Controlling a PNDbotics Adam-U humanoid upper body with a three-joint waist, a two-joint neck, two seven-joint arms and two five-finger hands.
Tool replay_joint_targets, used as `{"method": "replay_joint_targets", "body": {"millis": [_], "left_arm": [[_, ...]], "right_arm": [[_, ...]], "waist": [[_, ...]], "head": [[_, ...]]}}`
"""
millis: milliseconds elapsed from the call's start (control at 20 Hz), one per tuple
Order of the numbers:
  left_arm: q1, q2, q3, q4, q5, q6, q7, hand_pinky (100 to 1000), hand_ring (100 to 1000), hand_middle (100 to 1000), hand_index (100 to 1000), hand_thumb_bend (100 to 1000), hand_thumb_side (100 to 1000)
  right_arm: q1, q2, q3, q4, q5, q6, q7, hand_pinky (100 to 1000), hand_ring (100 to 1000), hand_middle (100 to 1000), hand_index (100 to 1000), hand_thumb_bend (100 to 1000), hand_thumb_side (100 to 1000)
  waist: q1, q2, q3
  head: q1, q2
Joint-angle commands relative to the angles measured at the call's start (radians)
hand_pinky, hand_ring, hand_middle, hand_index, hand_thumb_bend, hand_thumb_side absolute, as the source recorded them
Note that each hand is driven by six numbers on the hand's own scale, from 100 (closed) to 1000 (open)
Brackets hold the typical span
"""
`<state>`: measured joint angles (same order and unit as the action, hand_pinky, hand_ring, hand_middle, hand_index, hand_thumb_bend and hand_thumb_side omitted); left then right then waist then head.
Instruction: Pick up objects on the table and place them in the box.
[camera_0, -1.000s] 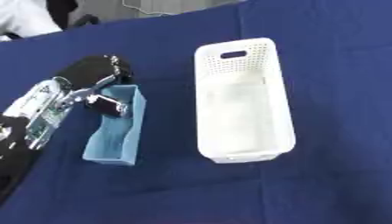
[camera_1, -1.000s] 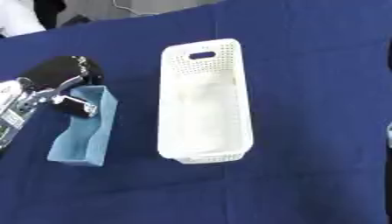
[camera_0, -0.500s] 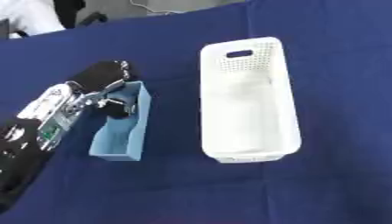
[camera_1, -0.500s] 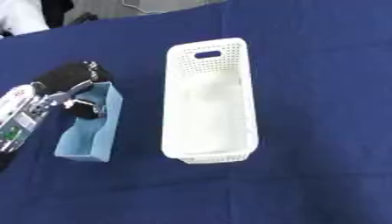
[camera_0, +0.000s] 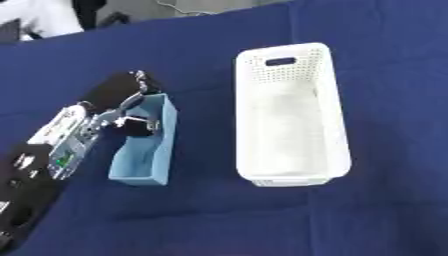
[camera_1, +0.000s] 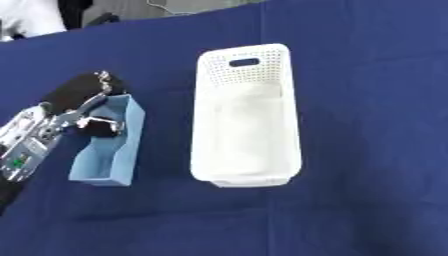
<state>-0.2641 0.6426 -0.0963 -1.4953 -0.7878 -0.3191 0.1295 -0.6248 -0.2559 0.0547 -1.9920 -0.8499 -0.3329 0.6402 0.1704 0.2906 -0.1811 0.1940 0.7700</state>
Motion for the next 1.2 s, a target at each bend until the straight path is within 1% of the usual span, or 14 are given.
{"method": "replay_joint_targets", "body": {"millis": [50, 100, 200, 350, 400, 450, 500, 600, 650, 750, 900, 1050, 1200], "left_arm": [[0.008, -0.004, 0.039, -0.032, 0.067, -0.011, 0.123, 100, 100, 100, 325, 100, 468], [0.012, -0.014, 0.051, -0.043, 0.106, -0.022, 0.165, 100, 100, 100, 323, 100, 307], [0.020, -0.030, 0.074, -0.064, 0.180, -0.048, 0.222, 100, 100, 100, 317, 100, 309], [0.034, -0.054, 0.115, -0.098, 0.299, -0.089, 0.268, 100, 100, 100, 311, 100, 320], [0.038, -0.079, 0.133, -0.112, 0.365, -0.100, 0.290, 100, 100, 100, 307, 100, 335], [0.042, -0.089, 0.143, -0.122, 0.422, -0.110, 0.298, 100, 100, 100, 306, 100, 340], [0.046, -0.116, 0.157, -0.135, 0.503, -0.118, 0.313, 100, 100, 100, 305, 100, 344], [0.051, -0.155, 0.177, -0.160, 0.655, -0.122, 0.311, 100, 100, 100, 305, 100, 346], [0.052, -0.166, 0.186, -0.170, 0.714, -0.120, 0.298, 100, 100, 100, 306, 100, 346], [0.051, -0.188, 0.203, -0.187, 0.799, -0.114, 0.267, 100, 100, 100, 308, 100, 345], [0.040, -0.195, 0.219, -0.210, 0.857, -0.109, 0.231, 100, 100, 100, 312, 100, 345], [0.018, -0.183, 0.227, -0.231, 0.873, -0.107, 0.220, 100, 100, 100, 316, 100, 347], [-0.018, -0.175, 0.221, -0.246, 0.884, -0.098, 0.212, 100, 100, 100, 319, 100, 349]], "right_arm": [[-0.009, -0.006, -0.002, -0.008, 0.015, -0.004, -0.013, 359, 470, 464, 634, 100, 571], [-0.009, -0.007, -0.002, -0.008, 0.016, -0.005, -0.015, 357, 470, 463, 634, 100, 573], [-0.007, -0.008, -0.001, -0.008, 0.017, -0.008, -0.016, 350, 467, 460, 634, 100, 576], [-0.005, -0.010, -0.002, -0.008, 0.018, -0.013, -0.019, 345, 464, 459, 633, 100, 578], [-0.004, -0.010, -0.002, -0.008, 0.018, -0.014, -0.020, 342, 463, 458, 633, 100, 579], [-0.003, -0.010, -0.002, -0.008, 0.019, -0.014, -0.020, 341, 463, 458, 633, 100, 579], [-0.002, -0.009, -0.003, -0.008, 0.019, -0.016, -0.021, 339, 462, 458, 633, 100, 579], [-0.001, -0.008, -0.003, -0.008, 0.020, -0.019, -0.022, 337, 461, 458, 633, 100, 578], [-0.001, -0.008, -0.004, -0.008, 0.019, -0.021, -0.022, 335, 461, 458, 633, 100, 578], [0.000, -0.006, -0.004, -0.008, 0.018, -0.026, -0.023, 333, 460, 458, 633, 100, 578], [0.002, -0.004, -0.005, -0.008, 0.017, -0.033, -0.024, 330, 459, 458, 633, 100, 578], [0.004, -0.001, -0.005, -0.008, 0.015, -0.037, -0.025, 328, 459, 458, 633, 100, 578], [0.007, 0.003, -0.005, -0.008, 0.016, -0.036, -0.028, 326, 458, 458, 633, 100, 578]], "waist": [[-0.008, -0.014, 0.007], [-0.009, -0.014, 0.010], [-0.014, -0.015, 0.017], [-0.020, -0.018, 0.026], [-0.024, -0.019, 0.030], [-0.025, -0.019, 0.033], [-0.030, -0.021, 0.038], [-0.039, -0.022, 0.046], [-0.042, -0.023, 0.049], [-0.051, -0.025, 0.056], [-0.064, -0.030, 0.062], [-0.072, -0.035, 0.062], [-0.076, -0.041, 0.062]], "head": [[0.005, 0.000], [0.004, 0.000], [0.003, 0.000], [0.003, 0.000], [0.003, 0.000], [0.003, 0.000], [0.003, 0.000], [0.003, 0.000], [0.003, 0.000], [0.004, 0.000], [0.008, 0.000], [0.013, 0.000], [0.017, 0.000]]}}
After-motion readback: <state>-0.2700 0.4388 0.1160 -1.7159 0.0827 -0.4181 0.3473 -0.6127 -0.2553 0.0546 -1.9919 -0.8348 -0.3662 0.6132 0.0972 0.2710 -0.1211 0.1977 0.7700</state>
